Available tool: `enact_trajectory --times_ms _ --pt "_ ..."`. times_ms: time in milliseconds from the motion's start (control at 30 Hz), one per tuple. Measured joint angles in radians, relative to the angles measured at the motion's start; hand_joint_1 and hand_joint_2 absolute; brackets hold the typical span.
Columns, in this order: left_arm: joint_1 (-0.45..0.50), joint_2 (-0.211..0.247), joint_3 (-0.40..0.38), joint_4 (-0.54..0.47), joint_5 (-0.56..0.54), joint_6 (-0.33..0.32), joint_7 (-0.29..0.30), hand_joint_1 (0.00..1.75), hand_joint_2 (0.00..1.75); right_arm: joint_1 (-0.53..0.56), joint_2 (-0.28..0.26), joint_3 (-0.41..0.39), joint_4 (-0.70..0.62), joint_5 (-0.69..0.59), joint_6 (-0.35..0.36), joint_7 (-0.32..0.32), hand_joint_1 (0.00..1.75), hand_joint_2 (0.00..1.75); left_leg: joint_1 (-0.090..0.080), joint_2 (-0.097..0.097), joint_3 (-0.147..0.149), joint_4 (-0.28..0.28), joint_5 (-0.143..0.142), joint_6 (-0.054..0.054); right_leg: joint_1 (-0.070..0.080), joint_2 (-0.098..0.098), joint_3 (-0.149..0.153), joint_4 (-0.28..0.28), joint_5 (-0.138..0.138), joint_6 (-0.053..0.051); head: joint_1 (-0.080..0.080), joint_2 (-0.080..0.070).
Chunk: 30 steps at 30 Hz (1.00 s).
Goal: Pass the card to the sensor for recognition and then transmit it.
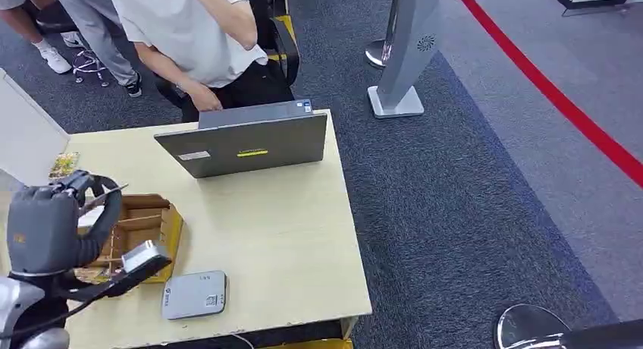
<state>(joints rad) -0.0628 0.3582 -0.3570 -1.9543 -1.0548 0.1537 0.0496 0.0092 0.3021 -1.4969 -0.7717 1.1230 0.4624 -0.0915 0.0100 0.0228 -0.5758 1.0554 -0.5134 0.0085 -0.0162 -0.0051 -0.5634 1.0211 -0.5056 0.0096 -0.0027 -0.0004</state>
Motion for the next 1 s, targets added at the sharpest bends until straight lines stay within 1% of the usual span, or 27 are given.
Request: enact_trajectory --times_ms 133,267,400,533,633,833,1000 --pt "0.134 -0.029 0.041 0.001 -0.011 -0.005 -0.002 1.75 1.75 -0.006 0.0 -0.001 0.0 0.024 0.004 -0.007 0.0 1.75 0.0 0.0 0.0 0.0 0.0 0.0 0.0 -0.001 0.0 0.0 0.0 0.0 0.0 0.0" --pt "0.209 -0.057 0.062 0.034 -0.031 0.008 0.011 1.75 1.75 -0.012 0.0 -0.002 -0.002 0.05 0.01 -0.014 0.0 1.75 0.0 -0.001 0.0 0.0 0.0 0.0 0.0 -0.001 0.0 0.0 0.0 0.0 0.0 0.0" --pt "0.254 -0.079 0.068 0.099 -0.048 0.069 0.018 1.75 1.75 -0.016 0.0 -0.002 -0.005 0.071 0.021 -0.023 0.0 1.75 0.0 -0.001 0.0 0.0 0.0 0.0 0.0 -0.001 0.0 0.0 0.0 0.0 0.0 0.0" --pt "0.278 -0.091 0.068 0.157 -0.055 0.148 -0.003 1.75 1.75 -0.016 0.0 -0.002 -0.01 0.082 0.029 -0.032 0.0 1.75 0.0 -0.002 0.0 0.0 0.0 0.0 0.0 -0.001 0.0 0.0 0.0 0.0 0.0 0.0" --pt "0.285 -0.094 0.068 0.193 -0.061 0.185 -0.019 1.75 1.75 -0.016 0.0 -0.002 -0.01 0.093 0.031 -0.039 0.0 1.75 0.0 -0.002 0.0 0.0 0.0 0.0 0.0 -0.001 0.0 0.0 0.0 0.0 0.0 0.0" --pt "0.284 -0.096 0.065 0.247 -0.074 0.215 -0.044 1.75 1.75 -0.017 0.0 -0.002 -0.01 0.113 0.033 -0.049 0.0 1.75 0.0 -0.002 0.0 0.0 0.0 0.0 0.0 -0.001 0.0 0.0 0.0 0.0 0.0 0.0" --pt "0.266 -0.092 0.033 0.293 -0.073 0.206 -0.054 1.75 1.75 -0.02 0.0 -0.002 -0.011 0.138 0.035 -0.057 0.0 1.75 0.0 -0.002 0.0 0.0 0.0 0.0 0.0 -0.002 0.0 0.0 0.0 0.0 0.0 0.0"
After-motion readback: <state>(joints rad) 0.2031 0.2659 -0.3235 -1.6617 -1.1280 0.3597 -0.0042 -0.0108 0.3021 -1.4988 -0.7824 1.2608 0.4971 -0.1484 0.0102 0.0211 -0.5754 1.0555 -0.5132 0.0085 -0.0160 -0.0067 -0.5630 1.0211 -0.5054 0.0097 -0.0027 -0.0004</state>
